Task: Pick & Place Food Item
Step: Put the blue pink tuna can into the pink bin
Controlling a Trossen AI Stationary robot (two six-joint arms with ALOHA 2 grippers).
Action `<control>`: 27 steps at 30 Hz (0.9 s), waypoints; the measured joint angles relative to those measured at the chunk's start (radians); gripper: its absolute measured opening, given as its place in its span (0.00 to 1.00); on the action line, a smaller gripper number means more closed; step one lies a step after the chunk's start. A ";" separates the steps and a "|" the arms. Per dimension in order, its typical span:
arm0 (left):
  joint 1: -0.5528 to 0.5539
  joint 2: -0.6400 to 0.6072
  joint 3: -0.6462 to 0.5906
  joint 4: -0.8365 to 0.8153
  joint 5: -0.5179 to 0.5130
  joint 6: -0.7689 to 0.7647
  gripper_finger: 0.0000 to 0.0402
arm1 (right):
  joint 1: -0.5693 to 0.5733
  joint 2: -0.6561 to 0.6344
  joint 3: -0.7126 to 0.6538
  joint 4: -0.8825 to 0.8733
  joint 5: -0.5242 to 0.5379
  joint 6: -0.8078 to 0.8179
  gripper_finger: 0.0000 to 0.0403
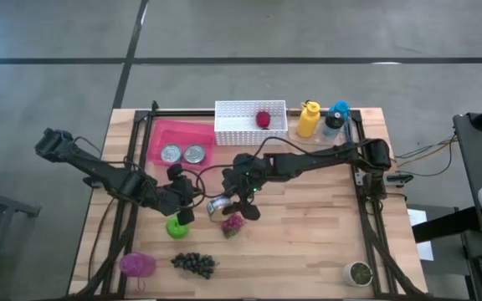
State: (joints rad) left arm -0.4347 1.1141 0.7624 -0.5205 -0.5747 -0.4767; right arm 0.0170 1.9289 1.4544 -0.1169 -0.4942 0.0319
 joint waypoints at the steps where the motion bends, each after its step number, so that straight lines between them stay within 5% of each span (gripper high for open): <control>1: 0.000 0.000 0.000 0.000 0.000 0.000 0.10 | 0.000 0.000 0.000 0.000 0.000 0.007 0.45; 27: 0.000 0.000 0.000 0.001 0.007 -0.045 0.10 | -0.001 0.000 0.009 0.029 -0.002 0.029 0.45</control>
State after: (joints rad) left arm -0.4343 1.1141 0.7624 -0.5198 -0.5678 -0.5221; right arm 0.0158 1.9289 1.4635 -0.0879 -0.4965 0.0608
